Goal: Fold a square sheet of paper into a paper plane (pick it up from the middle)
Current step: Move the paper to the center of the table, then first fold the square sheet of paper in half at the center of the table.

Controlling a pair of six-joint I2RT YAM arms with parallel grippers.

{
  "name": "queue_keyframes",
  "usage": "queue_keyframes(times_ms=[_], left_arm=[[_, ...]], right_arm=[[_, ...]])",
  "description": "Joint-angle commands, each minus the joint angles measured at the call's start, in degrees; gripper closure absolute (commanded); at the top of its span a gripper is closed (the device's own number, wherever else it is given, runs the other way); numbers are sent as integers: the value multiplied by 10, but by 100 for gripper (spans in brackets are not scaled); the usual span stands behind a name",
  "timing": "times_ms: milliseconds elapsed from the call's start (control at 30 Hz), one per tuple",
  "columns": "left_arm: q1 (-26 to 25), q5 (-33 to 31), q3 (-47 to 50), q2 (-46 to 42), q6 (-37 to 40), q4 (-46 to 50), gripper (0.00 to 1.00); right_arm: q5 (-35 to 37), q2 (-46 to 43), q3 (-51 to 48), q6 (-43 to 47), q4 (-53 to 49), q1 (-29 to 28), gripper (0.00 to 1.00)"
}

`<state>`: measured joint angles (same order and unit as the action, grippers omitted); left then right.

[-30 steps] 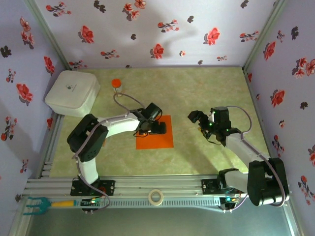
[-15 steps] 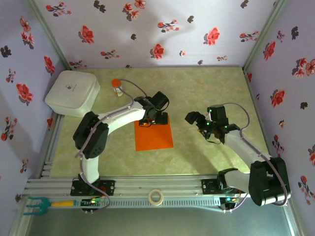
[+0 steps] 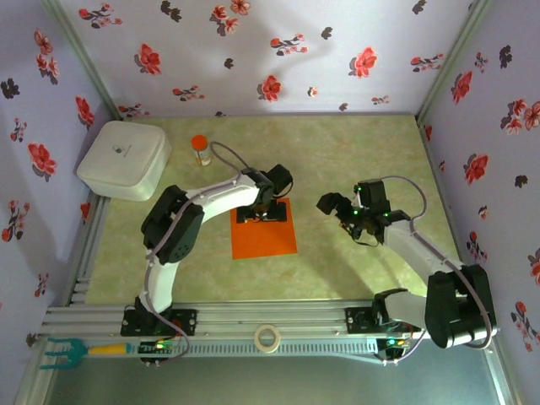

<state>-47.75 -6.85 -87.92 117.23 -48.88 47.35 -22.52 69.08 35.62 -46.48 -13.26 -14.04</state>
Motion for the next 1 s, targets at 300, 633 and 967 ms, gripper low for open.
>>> queue_keyframes(times_ms=[300, 633, 967], left_arm=[[-4, -6, -34, 41, -44, 36, 0], [-5, 0, -31, 65, -44, 33, 0], [-7, 17, -5, 76, -45, 7, 2]], right_arm=[[-1, 9, 12, 12, -14, -5, 1], [-2, 24, 15, 14, -13, -5, 1], [-2, 33, 16, 14, -10, -5, 1]])
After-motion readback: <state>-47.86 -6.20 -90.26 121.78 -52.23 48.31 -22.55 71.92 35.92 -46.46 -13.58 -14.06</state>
